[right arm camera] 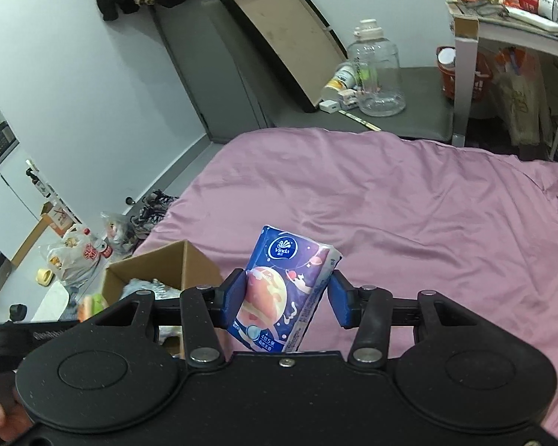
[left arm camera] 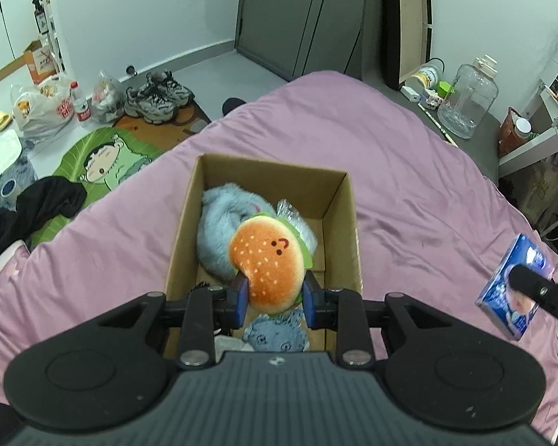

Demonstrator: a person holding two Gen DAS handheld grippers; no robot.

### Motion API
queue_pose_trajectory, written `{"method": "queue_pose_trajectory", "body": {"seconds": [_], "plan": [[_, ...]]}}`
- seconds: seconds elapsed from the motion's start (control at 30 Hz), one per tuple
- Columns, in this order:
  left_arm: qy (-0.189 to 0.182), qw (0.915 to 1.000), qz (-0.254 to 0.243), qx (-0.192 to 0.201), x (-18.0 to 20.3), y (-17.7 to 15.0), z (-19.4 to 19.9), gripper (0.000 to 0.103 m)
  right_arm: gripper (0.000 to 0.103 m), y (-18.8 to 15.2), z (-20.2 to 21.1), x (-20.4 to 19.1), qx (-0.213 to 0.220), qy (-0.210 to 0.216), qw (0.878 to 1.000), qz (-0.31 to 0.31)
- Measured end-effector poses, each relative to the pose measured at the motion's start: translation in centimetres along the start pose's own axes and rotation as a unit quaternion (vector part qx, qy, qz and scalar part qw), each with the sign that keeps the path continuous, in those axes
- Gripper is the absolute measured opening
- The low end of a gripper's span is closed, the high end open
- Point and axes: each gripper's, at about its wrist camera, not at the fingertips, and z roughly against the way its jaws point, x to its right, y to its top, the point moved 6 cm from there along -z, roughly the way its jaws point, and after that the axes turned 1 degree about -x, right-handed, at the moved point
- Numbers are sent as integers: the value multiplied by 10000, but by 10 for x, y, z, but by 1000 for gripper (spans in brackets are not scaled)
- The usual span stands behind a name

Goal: Organize soft objects
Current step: 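Carry the hamburger plush over the box and open the left tool, then turn the tissue pack upright with the right tool and lower it into the box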

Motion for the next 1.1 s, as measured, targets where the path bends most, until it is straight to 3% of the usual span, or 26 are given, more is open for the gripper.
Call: {"method": "queue_pose_trajectory", "body": {"seconds": [0.17,0.3,0.4,0.43,0.57,0.63,0.77,0.93,1.1], "plan": [[-183,9998,-11,-47,-6,-4,0,32,46,-3,6,-15,44,25,9999,102],[-366,9992,145,-94,-14,-3,2,49,45,-7,10,-27,73,44,9998,168],[-381,9990,236,3,-24,1,8,56,44,-9,11,-38,64,46,9996,268],[-404,9989,255,37,-27,2,11,56,39,-10,11,-42,48,60,9995,297],[-360,9986,364,128,-42,7,18,57,38,-17,8,-61,-41,123,9989,457],[-375,9983,433,134,-50,8,20,57,21,-20,6,-70,-111,179,9984,527],[-412,9979,496,93,-59,6,18,57,5,-26,2,-88,-172,284,9971,684],[-468,9973,557,62,-71,4,17,57,4,-27,2,-93,-221,232,9972,671],[-513,9967,629,59,-78,4,17,57,8,-31,1,-70,-443,-27,9985,311]]}}
